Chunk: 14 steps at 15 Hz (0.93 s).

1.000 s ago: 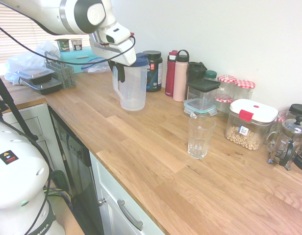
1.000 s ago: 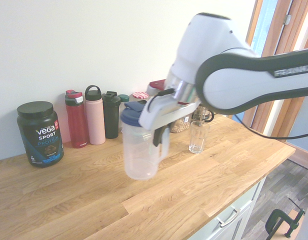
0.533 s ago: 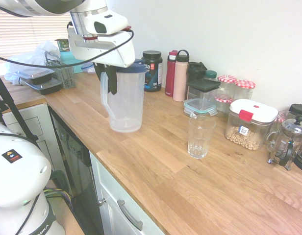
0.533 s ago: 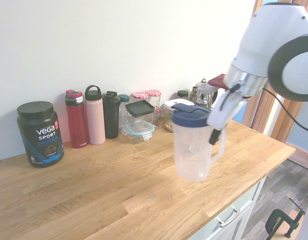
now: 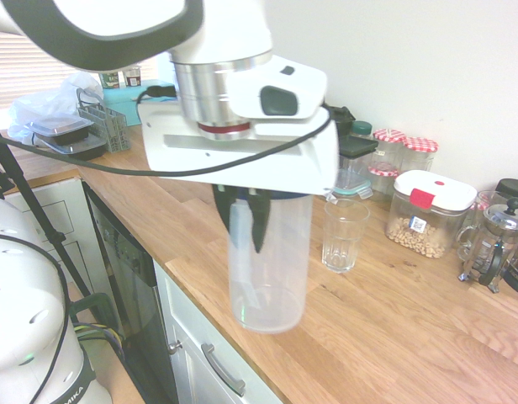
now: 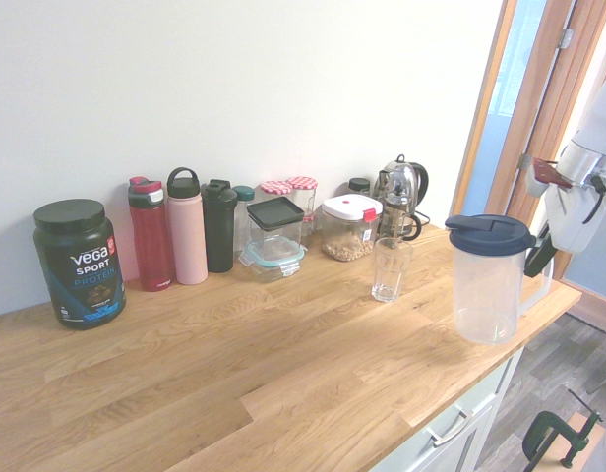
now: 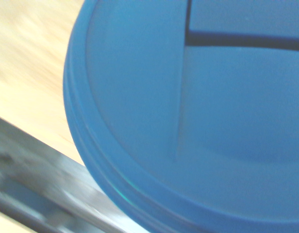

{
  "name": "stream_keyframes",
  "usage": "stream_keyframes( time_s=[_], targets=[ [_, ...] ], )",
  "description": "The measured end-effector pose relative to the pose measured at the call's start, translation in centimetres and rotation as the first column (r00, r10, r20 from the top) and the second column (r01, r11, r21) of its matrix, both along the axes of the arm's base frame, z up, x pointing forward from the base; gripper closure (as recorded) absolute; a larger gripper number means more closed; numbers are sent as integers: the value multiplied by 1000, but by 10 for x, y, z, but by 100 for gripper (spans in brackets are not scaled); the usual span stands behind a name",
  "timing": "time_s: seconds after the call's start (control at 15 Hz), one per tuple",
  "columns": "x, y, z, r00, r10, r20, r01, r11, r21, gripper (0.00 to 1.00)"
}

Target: Pour me some water

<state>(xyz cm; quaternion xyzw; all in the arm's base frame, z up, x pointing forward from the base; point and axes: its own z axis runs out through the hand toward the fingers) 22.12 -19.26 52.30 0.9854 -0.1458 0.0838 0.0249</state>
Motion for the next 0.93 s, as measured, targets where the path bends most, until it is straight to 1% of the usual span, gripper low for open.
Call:
stream_keyframes(
  time_s=[0.2,0.33,0.53,0.67,0.73,0.93],
  targets=[
    [36,-33,18,994,78,-77,-82,996,-48,100],
    [57,-44,30,982,102,-157,-116,990,-86,100],
    [103,-41,43,960,68,-272,-123,974,-190,100],
    [129,-32,48,936,25,-351,-125,956,-265,100],
    [140,-25,53,927,8,-375,-127,948,-292,100],
    [162,2,58,908,-23,-419,-137,927,-349,100]
  ],
)
